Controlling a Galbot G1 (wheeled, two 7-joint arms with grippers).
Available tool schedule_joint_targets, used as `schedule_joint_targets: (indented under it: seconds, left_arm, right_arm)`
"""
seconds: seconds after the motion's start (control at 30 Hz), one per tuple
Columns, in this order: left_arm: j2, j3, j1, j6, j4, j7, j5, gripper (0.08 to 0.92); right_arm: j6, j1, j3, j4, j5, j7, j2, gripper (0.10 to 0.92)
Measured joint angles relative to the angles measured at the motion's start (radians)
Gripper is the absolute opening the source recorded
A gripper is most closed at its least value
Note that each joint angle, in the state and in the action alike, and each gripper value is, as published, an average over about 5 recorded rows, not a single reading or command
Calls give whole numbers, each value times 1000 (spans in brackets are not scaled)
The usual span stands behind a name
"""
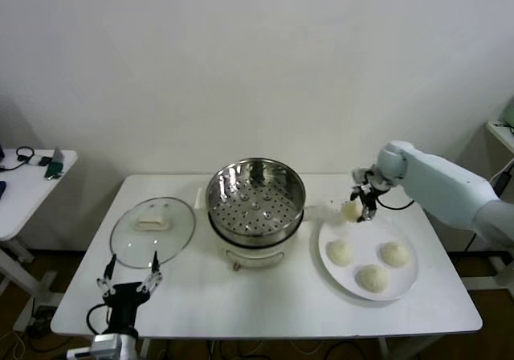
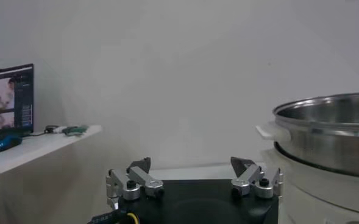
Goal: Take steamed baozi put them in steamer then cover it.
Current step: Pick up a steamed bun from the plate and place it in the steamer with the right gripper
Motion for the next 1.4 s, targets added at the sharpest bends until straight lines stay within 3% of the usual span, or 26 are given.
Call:
schedule_joint_targets:
  seconds: [0.33, 0.73, 1.4]
  left_arm:
    - [1, 7, 8, 0, -6, 0, 0, 823]
    - [14, 13, 21, 0, -11, 1, -2, 823]
    - [53, -11, 42, -1, -19, 0, -25, 823]
  right_arm:
    - [124, 271, -181, 115, 40, -24, 54, 721]
    - [272, 422, -241, 151, 19, -37, 255, 721]
    - [510, 221, -141, -64, -347, -24, 575, 721]
